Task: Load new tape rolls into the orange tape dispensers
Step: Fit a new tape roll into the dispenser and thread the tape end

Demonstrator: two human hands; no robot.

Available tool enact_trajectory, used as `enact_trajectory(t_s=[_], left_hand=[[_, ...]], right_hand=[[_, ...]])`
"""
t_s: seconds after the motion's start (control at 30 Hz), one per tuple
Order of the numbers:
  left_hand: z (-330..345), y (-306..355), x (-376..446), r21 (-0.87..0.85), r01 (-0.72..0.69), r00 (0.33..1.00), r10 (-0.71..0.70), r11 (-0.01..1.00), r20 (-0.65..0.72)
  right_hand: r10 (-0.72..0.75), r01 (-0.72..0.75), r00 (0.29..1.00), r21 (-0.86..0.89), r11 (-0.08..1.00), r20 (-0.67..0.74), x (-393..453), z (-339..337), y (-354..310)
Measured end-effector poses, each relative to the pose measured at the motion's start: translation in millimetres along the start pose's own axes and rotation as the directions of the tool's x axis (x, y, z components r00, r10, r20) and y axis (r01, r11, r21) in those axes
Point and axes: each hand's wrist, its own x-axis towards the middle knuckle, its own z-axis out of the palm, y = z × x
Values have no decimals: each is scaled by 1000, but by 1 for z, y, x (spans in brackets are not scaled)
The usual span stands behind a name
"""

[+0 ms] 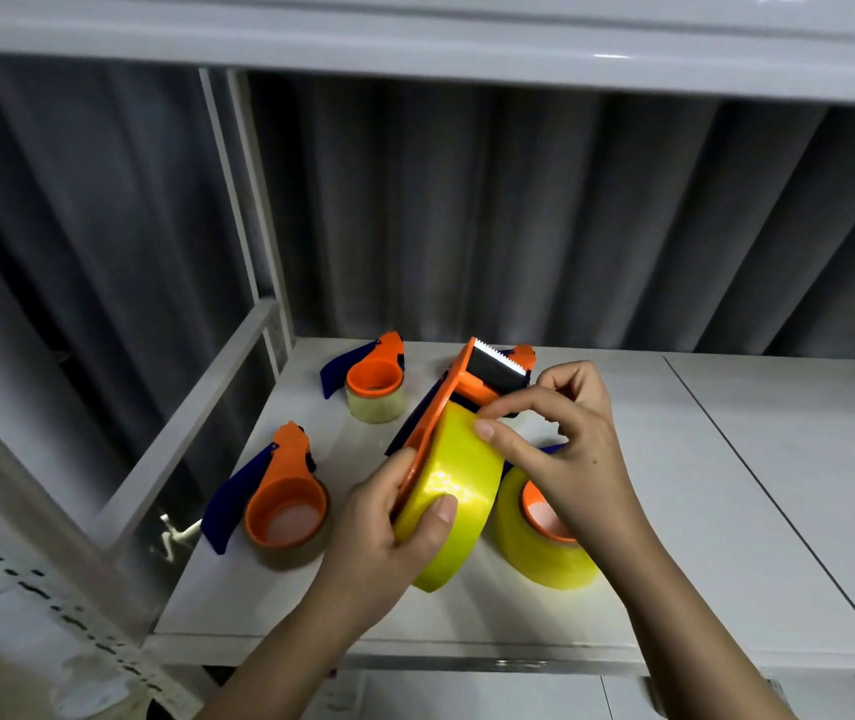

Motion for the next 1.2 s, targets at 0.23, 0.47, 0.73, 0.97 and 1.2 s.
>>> enact_trajectory(t_s=[0.23, 0.47, 0.73, 0.97, 1.2], left_hand=[[-2, 9, -2, 67, -57, 998, 56, 996, 19], [-4, 11, -3, 101, -98, 995, 94, 990, 41], [-13, 11, 8, -113, 270, 940, -236, 956, 245], [2, 19, 31, -273, 559, 822, -481, 783, 305], [5, 17, 20, -259, 488, 873, -474, 834, 117]], right_hand=[[-30, 30, 1000, -19, 999, 2, 3, -1, 0], [-153, 148, 988, -182, 972, -12, 4, -1, 5], [-317, 300, 946, -569, 766, 73, -3, 3, 4], [-357, 347, 925, -674, 652, 131, -12, 18, -7], [-249, 240, 965, -651, 720, 80, -7, 23, -4]])
